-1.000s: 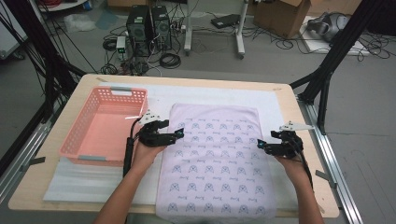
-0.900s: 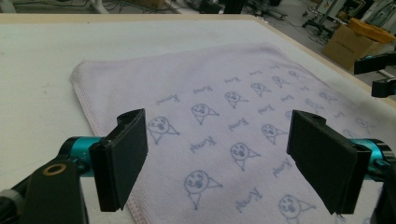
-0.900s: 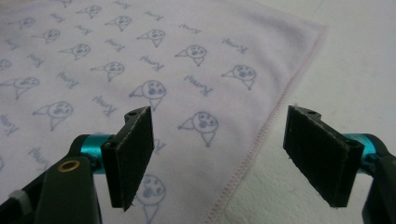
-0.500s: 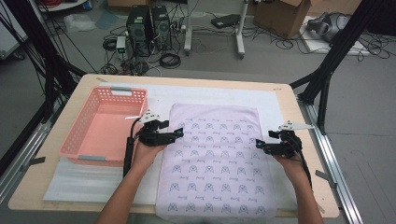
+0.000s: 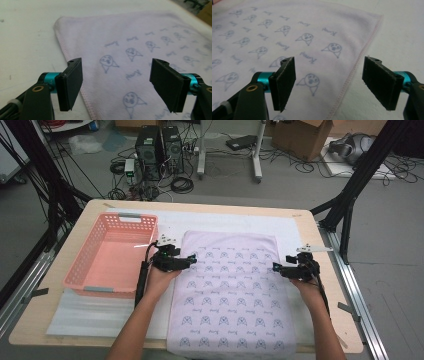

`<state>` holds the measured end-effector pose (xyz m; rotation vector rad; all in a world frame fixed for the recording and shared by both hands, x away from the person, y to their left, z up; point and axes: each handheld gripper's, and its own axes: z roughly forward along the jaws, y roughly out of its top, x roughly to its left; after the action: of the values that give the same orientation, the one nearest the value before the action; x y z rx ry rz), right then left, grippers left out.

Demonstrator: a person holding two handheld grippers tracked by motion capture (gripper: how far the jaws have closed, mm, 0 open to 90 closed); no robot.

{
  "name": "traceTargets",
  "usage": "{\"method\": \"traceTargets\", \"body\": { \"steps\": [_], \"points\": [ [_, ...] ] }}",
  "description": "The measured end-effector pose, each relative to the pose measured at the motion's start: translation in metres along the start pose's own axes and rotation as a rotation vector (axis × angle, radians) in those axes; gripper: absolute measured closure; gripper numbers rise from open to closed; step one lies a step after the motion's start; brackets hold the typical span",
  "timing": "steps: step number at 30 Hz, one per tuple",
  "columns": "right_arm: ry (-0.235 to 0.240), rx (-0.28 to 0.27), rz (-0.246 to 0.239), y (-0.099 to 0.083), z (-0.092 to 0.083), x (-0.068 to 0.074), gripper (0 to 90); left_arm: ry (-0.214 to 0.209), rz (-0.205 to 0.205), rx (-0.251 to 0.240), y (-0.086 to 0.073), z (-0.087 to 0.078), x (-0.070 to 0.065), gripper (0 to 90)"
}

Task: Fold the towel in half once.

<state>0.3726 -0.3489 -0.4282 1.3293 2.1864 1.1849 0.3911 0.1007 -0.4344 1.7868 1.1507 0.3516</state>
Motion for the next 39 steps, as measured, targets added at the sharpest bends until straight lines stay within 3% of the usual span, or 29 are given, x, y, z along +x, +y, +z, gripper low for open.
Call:
{"method": "traceTargets", "body": {
  "steps": [4,8,15,17,20,21,23,25,27,28,30,32,33,36,39],
  "points": [
    [-0.015,0.021,0.025,0.006,0.011,-0.005,29.2,0.056,-0.015,0.011,0.005,0.008,0.005,29.3],
    [-0.069,0.045,0.044,0.01,0.023,-0.009,29.8,0.121,-0.032,0.023,0.005,0.016,0.01,29.8],
    [-0.111,0.074,0.083,0.017,0.037,-0.017,33.3,0.143,-0.054,0.047,0.001,0.026,0.017,34.7],
    [-0.128,0.092,0.08,0.018,0.041,-0.017,32.2,0.154,-0.017,0.06,0.001,0.028,0.014,36.3],
    [-0.154,0.104,0.053,0.019,0.048,-0.013,32.1,0.216,0.089,0.091,0.001,0.031,0.007,41.2],
    [-0.167,0.108,0.04,0.019,0.049,-0.011,33.1,0.219,0.09,0.089,0.001,0.031,0.007,44.0],
    [-0.192,0.121,0.005,0.02,0.05,-0.009,40.3,0.212,0.092,0.086,0.001,0.029,0.009,52.5],
    [-0.177,0.127,-0.006,0.022,0.048,-0.009,57.8,0.182,0.101,0.082,0.0,0.027,0.011,64.2],
    [-0.163,0.146,-0.015,0.025,0.049,-0.007,68.4,0.149,0.126,0.09,0.0,0.027,0.009,80.3],
    [-0.161,0.147,-0.02,0.025,0.049,-0.007,74.8,0.159,0.135,0.091,0.0,0.028,0.007,84.2],
    [-0.144,0.153,-0.013,0.026,0.05,-0.005,83.6,0.141,0.063,0.085,0.0,0.028,0.01,85.9],
    [-0.136,0.151,-0.01,0.027,0.051,-0.006,85.3,0.141,-0.003,0.071,0.001,0.027,0.015,86.7],
    [-0.137,0.149,-0.007,0.027,0.051,-0.007,85.8,0.167,-0.014,0.059,0.001,0.027,0.016,87.0],
    [-0.179,0.139,-0.013,0.03,0.052,-0.009,86.3,0.181,-0.075,-0.026,0.007,0.025,0.017,87.2],
    [-0.196,0.094,-0.006,0.037,0.052,-0.012,86.4,0.184,-0.075,-0.077,0.022,0.023,0.015,87.2]
  ]
}}
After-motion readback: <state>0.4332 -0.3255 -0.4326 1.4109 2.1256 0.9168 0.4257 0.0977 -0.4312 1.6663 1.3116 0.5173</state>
